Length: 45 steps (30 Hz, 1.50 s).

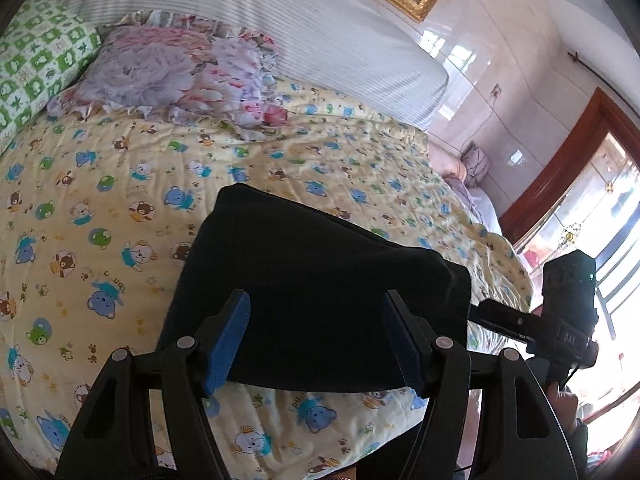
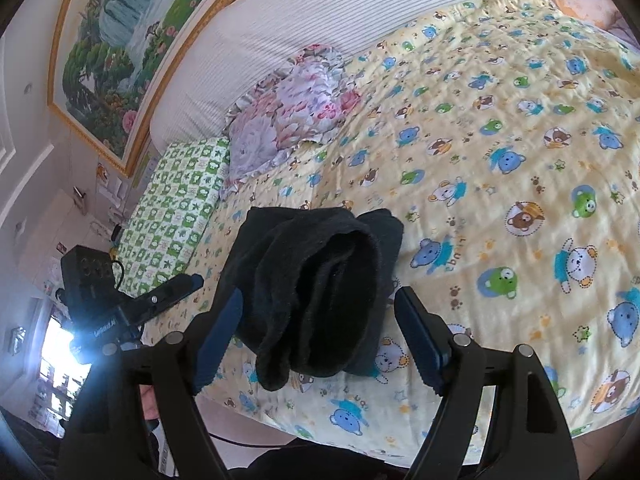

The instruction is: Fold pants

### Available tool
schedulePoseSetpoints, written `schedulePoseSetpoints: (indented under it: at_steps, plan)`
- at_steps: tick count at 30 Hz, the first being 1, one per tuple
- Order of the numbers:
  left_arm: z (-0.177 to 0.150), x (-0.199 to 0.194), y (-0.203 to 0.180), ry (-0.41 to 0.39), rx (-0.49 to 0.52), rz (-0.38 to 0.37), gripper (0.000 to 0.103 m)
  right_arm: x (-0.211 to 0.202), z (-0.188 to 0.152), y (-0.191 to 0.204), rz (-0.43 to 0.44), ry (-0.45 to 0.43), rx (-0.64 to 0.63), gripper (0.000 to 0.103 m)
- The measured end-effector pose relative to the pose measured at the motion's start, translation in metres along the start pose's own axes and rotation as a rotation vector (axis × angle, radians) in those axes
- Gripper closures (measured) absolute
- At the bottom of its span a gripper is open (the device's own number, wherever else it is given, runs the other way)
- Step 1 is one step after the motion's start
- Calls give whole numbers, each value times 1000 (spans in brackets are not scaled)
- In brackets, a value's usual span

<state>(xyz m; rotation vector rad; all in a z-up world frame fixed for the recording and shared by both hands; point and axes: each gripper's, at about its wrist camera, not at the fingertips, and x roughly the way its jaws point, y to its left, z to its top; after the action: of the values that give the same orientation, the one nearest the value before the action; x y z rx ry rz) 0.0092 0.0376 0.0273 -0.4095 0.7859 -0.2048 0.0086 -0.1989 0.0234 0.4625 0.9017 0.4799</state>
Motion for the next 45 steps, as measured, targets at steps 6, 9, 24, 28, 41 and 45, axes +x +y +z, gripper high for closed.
schedulePoseSetpoints:
  at_steps: [6, 9, 24, 28, 41, 45]
  plan:
    - [4, 5, 14, 6, -13, 28, 34, 9, -4, -2, -11, 29, 18, 24]
    - [7, 10, 24, 14, -20, 40, 33, 14, -6, -4, -15, 47, 28, 23]
    - [13, 66, 86, 188, -98, 42, 24, 45, -12, -19, 2, 101, 94, 20]
    - [8, 75, 88, 198, -122, 8, 24, 48, -11, -17, 8, 96, 67, 20]
    - [12, 52, 65, 127, -98, -52, 70, 53, 0, -5, 42, 92, -23, 49]
    - [16, 42, 62, 98, -96, -37, 72, 52, 11, 5, 53, 76, -64, 51]
